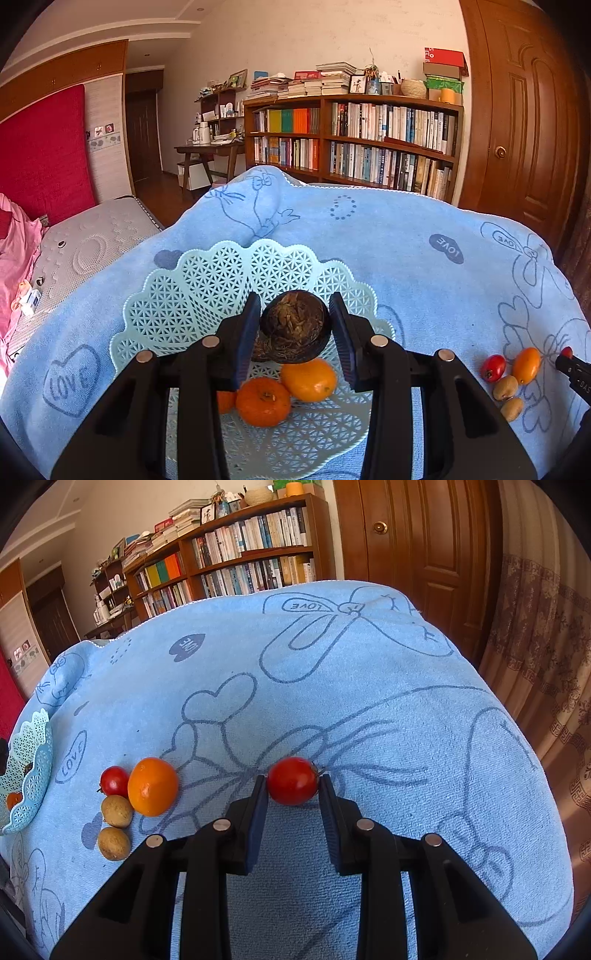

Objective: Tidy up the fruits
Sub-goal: 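Carry the dark brown fruit into the basket and open the left tool, then carry the cherry tomato over the basket and open the right tool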

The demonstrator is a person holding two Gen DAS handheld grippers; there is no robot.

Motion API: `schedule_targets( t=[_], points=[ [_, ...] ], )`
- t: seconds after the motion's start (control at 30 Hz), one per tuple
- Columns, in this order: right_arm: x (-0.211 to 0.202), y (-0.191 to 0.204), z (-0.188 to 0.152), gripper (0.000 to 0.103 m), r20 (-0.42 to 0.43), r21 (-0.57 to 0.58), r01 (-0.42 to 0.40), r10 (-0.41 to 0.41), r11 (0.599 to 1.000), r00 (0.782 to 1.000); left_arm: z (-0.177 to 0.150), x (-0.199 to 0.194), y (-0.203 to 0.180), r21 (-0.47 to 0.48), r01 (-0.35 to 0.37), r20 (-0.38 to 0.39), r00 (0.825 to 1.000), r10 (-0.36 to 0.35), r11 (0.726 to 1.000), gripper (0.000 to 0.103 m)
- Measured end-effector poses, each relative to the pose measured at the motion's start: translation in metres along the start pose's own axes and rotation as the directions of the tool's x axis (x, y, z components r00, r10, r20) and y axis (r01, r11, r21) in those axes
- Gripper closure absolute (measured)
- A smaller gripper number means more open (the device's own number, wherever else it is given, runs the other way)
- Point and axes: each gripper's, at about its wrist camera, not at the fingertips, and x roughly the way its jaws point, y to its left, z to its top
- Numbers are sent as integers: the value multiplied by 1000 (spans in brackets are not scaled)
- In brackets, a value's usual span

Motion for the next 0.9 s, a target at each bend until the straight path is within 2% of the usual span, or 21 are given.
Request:
schedule_targets(
  t=[0.3,0.4,0.43,0.47,0.7,0.9],
  points=[
    [0,0,0,74,0,-1,5,-5,1000,1000,2,2,14,-41,-19,0,1000,19,999,63],
    [0,0,0,74,1,-2,5,-5,1000,1000,3,-1,17,-59,-34,15,999,35,998,54],
    [1,0,0,74,2,-2,5,-5,1000,1000,4,-2,19,-67,-39,20,999,40,997,45],
    [0,0,0,74,3,-2,6,-6,1000,1000,4,-3,21,-73,-47,27,998,49,996,41],
    [-5,0,0,74,23,-1,3,-3,1000,1000,5,-6,25,-88,-38,31,999,41,995,40],
    [-13,10,0,74,43,-13,-29,30,999,999,6,-13,28,-110,-4,41,999,8,994,25]
  ],
)
